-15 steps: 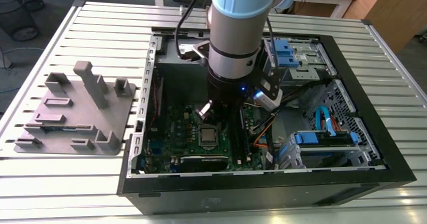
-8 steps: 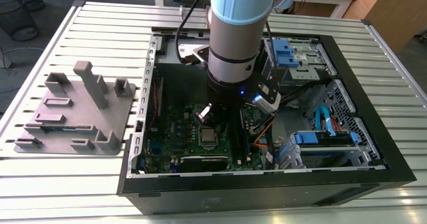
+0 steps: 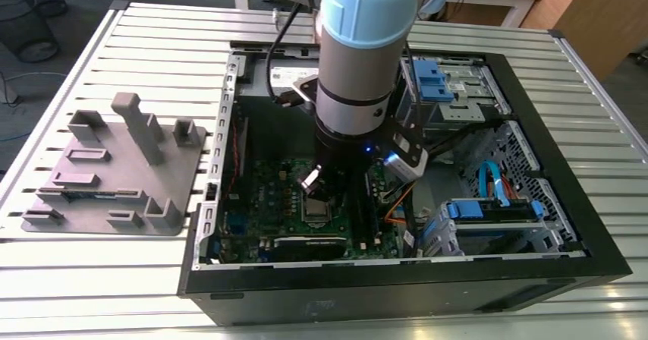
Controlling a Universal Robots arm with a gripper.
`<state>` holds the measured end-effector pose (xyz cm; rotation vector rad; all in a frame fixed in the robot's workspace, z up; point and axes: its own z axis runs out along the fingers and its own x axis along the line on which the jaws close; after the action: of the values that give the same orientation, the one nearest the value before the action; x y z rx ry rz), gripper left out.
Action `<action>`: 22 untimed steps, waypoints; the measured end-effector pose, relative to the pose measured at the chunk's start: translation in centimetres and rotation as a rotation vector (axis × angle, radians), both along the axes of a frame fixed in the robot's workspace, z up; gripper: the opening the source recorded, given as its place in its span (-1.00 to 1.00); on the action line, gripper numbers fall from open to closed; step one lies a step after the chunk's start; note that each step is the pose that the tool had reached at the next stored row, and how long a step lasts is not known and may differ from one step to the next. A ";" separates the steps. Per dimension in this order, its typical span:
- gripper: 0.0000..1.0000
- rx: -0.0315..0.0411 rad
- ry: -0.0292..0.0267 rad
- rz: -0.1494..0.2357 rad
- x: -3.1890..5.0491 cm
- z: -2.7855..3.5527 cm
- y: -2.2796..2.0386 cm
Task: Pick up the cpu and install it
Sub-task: 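Install the first cpu locking lever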
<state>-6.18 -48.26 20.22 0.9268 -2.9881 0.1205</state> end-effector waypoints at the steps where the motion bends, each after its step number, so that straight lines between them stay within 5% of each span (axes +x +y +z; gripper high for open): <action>1: -0.79 0.0001 0.0000 -0.001 0.02 -0.03 -0.11; 22: -0.79 -0.0001 -0.0001 -0.007 0.46 -1.47 -1.45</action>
<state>-5.72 -49.71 18.74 0.9160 -2.9912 0.1206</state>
